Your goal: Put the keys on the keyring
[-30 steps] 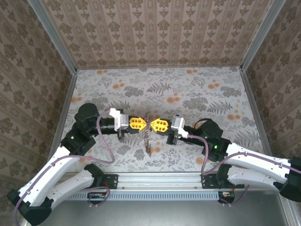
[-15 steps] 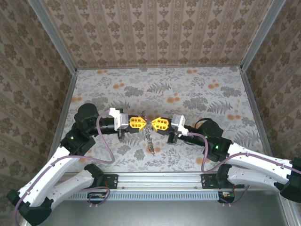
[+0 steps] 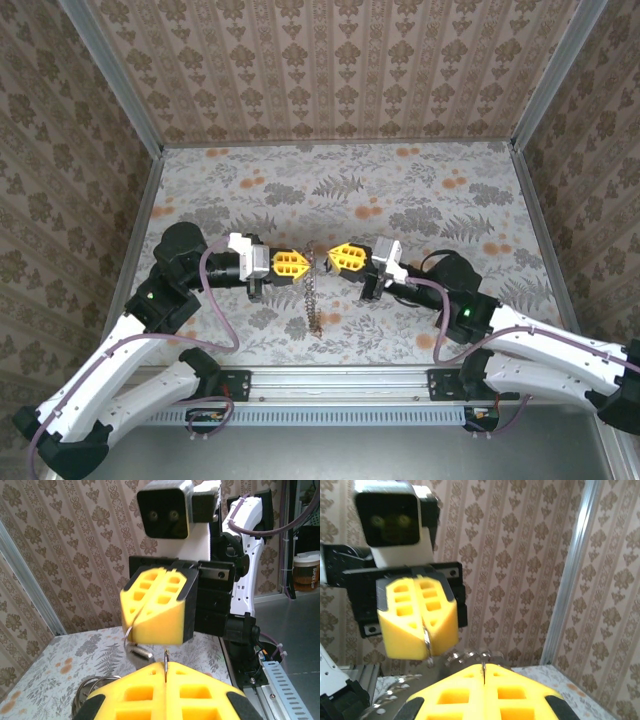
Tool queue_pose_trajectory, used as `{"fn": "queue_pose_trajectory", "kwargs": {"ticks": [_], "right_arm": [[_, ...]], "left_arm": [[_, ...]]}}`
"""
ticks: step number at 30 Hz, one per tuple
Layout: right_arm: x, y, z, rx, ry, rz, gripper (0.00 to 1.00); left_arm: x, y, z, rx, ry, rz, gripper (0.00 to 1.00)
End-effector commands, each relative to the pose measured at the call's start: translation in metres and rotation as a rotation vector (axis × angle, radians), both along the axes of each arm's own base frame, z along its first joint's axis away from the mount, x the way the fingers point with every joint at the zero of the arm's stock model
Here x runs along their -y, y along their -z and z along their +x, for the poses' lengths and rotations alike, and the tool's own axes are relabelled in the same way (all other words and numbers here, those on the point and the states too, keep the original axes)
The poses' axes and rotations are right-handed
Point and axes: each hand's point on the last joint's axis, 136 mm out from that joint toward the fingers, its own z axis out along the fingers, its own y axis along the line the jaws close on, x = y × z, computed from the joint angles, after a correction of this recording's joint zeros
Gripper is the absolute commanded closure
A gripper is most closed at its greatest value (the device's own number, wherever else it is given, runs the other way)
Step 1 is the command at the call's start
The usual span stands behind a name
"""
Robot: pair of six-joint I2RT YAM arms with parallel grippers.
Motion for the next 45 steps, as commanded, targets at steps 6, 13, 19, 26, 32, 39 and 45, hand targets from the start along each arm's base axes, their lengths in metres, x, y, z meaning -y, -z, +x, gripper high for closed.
{"fn": "queue_pose_trajectory", "kwargs": {"ticks": [6,13,19,26,32,39,45], "right_arm": [[-0.006,-0.014,-0.027,0.107,-0.127,0.004,1.0],[-0.012,-0.014,-0.025,0.123,-0.132,-0.008,1.0],[-0.013,-0.016,-0.031,0.144,-0.165,0.003,1.0],[-0.011,-0.018,-0.033,0.153,-0.165,0.011,1.0],[-0.011,-0.02,-0.033,0.156,-0.165,0.018,1.0],[-0.011,-0.021,-0.036,0.16,-0.175,0.026,1.0],[-0.01,-0.021,-0.039,0.161,-0.176,0.027,1.0]], "left_arm": [[0.0,-0.008,-0.007,0.034,0.033,-0.031,1.0],[0.0,-0.008,-0.007,0.034,0.035,-0.03,1.0],[-0.001,-0.008,-0.007,0.035,0.036,-0.03,1.0],[-0.001,-0.009,-0.008,0.036,0.038,-0.032,1.0],[-0.001,-0.009,-0.008,0.035,0.037,-0.032,1.0],[0.0,-0.009,-0.008,0.033,0.041,-0.031,1.0],[-0.001,-0.008,-0.009,0.034,0.045,-0.031,1.0]]}}
